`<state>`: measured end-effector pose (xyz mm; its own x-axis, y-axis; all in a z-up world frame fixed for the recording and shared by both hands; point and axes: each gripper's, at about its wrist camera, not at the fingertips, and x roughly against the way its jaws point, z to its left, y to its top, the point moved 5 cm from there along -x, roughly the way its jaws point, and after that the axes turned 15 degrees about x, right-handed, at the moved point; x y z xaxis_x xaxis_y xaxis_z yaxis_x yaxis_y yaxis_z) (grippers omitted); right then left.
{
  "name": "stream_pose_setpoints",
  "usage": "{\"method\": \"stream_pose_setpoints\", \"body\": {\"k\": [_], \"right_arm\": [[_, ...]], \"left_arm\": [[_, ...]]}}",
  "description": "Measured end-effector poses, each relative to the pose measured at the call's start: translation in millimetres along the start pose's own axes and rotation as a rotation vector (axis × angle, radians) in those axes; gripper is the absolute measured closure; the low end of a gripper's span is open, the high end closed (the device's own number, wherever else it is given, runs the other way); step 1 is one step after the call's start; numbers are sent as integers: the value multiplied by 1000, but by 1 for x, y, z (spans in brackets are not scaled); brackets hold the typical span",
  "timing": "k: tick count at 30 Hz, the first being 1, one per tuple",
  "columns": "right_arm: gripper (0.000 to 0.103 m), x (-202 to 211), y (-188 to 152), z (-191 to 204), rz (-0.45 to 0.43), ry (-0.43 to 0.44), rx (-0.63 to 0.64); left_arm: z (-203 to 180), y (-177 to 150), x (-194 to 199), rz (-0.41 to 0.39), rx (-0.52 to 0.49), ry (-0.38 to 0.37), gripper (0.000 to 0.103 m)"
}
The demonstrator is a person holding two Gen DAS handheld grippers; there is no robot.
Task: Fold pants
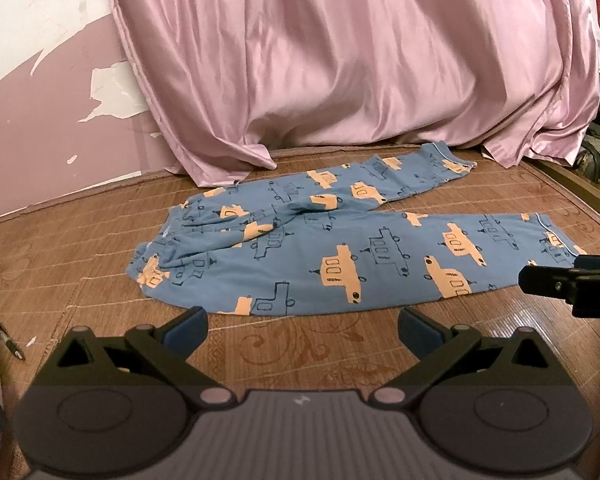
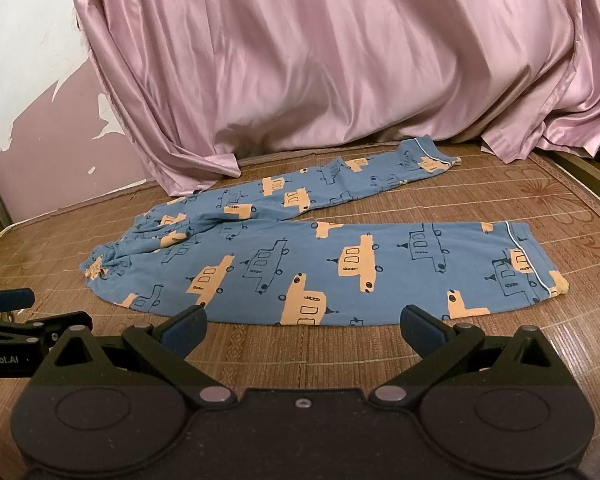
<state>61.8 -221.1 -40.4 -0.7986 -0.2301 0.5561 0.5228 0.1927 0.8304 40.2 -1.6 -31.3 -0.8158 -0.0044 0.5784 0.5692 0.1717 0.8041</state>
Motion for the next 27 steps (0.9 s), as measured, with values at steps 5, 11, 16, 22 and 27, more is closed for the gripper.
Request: {"method": "stream_pose_setpoints", "body": {"k": [5,11,16,22,27], "right_arm": [[1,-1,0,0,3,0,0],[1,-1,-1,0,3,0,-1],[1,-1,-2,-2,14,-6,-3],[1,-5,-1,-3,26,-13,-8],[1,-5,1,-5,43,-1,-27]], "left_arm": [[1,-1,-2,12,6,-1,0],[1,-1,-2,13,2,-3,0],[1,-1,-2,17,1,-2,0],[-2,-5,-6,39,-33,17,0],[1,-5,-14,77,-50,81,0]]}}
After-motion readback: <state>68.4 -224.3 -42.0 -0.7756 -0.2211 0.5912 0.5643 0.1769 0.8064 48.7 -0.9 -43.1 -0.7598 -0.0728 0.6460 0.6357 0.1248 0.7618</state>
